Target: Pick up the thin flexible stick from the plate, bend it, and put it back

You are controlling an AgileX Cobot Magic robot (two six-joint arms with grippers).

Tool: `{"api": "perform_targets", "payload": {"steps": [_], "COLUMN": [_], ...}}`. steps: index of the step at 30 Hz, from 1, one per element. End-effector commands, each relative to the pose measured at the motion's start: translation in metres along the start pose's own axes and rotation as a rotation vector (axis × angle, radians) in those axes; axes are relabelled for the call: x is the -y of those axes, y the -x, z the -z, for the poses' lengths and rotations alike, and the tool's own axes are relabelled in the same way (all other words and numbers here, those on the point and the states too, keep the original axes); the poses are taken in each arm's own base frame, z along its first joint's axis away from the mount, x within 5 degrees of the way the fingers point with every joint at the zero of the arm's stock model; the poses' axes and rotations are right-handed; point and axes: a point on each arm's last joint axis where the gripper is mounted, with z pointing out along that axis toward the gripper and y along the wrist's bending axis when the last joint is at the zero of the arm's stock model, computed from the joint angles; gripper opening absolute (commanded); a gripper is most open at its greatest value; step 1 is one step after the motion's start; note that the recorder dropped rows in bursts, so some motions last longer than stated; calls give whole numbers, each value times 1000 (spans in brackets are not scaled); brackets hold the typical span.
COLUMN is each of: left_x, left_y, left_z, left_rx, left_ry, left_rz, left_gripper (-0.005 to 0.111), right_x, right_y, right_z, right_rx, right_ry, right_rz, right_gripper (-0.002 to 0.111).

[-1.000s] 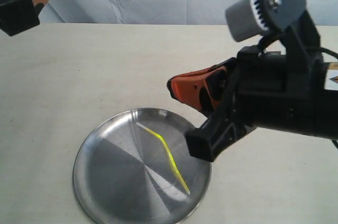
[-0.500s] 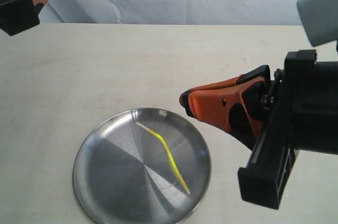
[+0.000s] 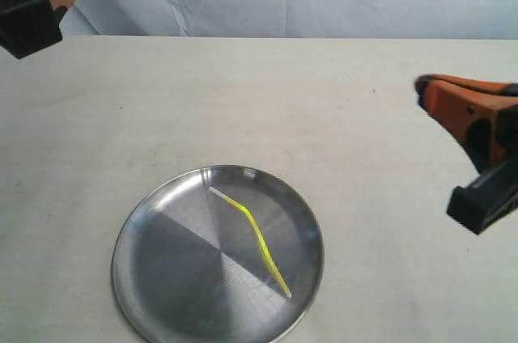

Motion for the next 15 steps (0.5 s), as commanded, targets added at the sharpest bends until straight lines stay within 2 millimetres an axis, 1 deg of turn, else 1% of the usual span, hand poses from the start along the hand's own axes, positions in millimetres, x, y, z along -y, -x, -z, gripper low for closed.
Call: {"api": "perform_targets", "payload": {"steps": [1, 5, 9, 11, 13, 15], "left_x": [1, 1, 2, 2, 3, 2], "left_y": [-1, -1, -1, -1, -1, -5], "left_z": [1, 1, 1, 1, 2, 3], "left_rx": [0, -1, -2, -2, -2, -12], "left_ry": [-8, -10, -15, -15, -27, -24], "left_rz": [-34, -65, -79, -79, -77, -147], "left_gripper": [58, 58, 58, 58, 58, 58], "right_x": [20, 25, 26, 25, 19, 15], "right_y": [-29, -56, -87, -88, -94, -97], "right_z": [30, 52, 63, 67, 67, 67], "right_rx": [14, 50, 91, 145, 82, 53], "right_ry": [-182, -302, -384, -400, -351, -320], "right_rz": [-61, -60, -87, -115, -107, -119], "right_gripper": [0, 0, 0, 0, 0, 0]}}
